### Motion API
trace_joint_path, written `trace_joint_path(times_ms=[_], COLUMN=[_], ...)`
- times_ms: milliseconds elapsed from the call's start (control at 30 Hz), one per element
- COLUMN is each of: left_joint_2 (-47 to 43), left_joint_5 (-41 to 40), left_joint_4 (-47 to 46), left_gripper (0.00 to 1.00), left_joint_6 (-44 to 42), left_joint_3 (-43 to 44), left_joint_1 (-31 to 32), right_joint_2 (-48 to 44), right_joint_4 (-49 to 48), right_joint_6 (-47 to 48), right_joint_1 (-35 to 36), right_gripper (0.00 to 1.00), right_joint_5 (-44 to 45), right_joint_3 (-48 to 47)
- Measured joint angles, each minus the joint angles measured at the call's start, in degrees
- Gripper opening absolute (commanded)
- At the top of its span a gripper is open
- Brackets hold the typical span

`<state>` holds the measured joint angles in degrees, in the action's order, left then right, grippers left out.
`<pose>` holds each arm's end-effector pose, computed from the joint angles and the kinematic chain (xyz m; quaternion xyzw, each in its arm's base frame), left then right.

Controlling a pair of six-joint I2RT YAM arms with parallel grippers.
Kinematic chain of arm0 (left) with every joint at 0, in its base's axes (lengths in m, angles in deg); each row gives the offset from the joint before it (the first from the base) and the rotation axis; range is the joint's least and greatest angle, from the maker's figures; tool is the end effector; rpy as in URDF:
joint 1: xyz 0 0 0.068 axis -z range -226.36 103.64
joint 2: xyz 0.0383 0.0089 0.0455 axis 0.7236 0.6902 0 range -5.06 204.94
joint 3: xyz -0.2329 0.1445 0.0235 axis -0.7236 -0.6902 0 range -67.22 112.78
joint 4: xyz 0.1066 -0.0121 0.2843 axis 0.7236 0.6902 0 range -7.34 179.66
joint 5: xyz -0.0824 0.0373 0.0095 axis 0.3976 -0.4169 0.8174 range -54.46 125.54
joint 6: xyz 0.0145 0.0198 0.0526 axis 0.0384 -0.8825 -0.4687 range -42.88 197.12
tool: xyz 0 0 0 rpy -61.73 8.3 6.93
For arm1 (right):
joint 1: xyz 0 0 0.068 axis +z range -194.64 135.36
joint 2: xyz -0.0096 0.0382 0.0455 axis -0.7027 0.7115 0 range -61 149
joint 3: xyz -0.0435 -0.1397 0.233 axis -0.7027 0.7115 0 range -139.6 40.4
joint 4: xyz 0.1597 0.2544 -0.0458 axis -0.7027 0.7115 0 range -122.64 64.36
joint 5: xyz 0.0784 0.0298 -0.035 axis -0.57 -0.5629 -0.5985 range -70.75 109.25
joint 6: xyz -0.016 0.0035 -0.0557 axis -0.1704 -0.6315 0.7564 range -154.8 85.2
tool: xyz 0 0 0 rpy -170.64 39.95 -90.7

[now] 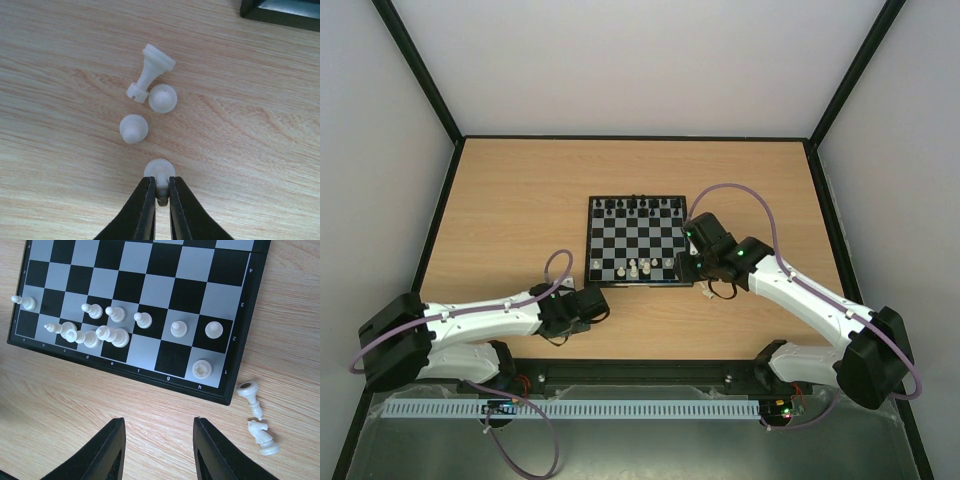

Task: Set up the chess pieces on the board
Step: Pick up the chess piece at the center of the board, then place the chess piece on the chessboard.

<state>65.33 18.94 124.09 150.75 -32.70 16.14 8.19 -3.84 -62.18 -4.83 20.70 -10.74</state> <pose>0.1147 -0.1947 0.1321 -0.1113 0.9773 -0.0479 0.1740 0.2300 0.1904 0.2455 -0.0960 0.9249 0.1936 0.3128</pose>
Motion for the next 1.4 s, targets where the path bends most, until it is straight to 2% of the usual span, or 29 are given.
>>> trace_joint_path(times_ms=[167, 333, 533, 667, 967, 1400], left_joint_2=[0.55, 3.76, 13.55, 19.21, 24.72, 26.97], left_joint_5=[-0.94, -2.19, -2.45, -1.77, -0.55, 0.98], left_joint_4=[0.96, 1.33, -0.94, -3.91, -6.03, -6.86], left_gripper=[0.06, 0.06, 0.06, 0.05, 0.06, 0.08], left_joint_6=[-1.31, -5.88, -16.15, -22.21, -29.55, -31.52], left_joint_3=[1.75, 8.48, 21.59, 26.1, 28.15, 28.22], left_joint_1=[0.11, -1.31, -5.46, -8.02, -12.0, -12.7], right_joint_2=[-0.02, -0.02, -0.02, -0.02, 0.02, 0.02], right_joint_4=[0.02, 0.0, 0.02, 0.02, 0.02, 0.02], right_joint_6=[0.0, 0.0, -0.02, -0.02, -0.04, -0.04], right_joint_1=[0.0, 0.0, 0.0, 0.0, 0.0, 0.0], right_gripper=[0.38, 0.38, 0.38, 0.38, 0.38, 0.38], right_joint_5=[0.02, 0.09, 0.61, 1.2, 2.01, 2.01], right_joint_3=[0.0, 0.02, 0.02, 0.02, 0.02, 0.04])
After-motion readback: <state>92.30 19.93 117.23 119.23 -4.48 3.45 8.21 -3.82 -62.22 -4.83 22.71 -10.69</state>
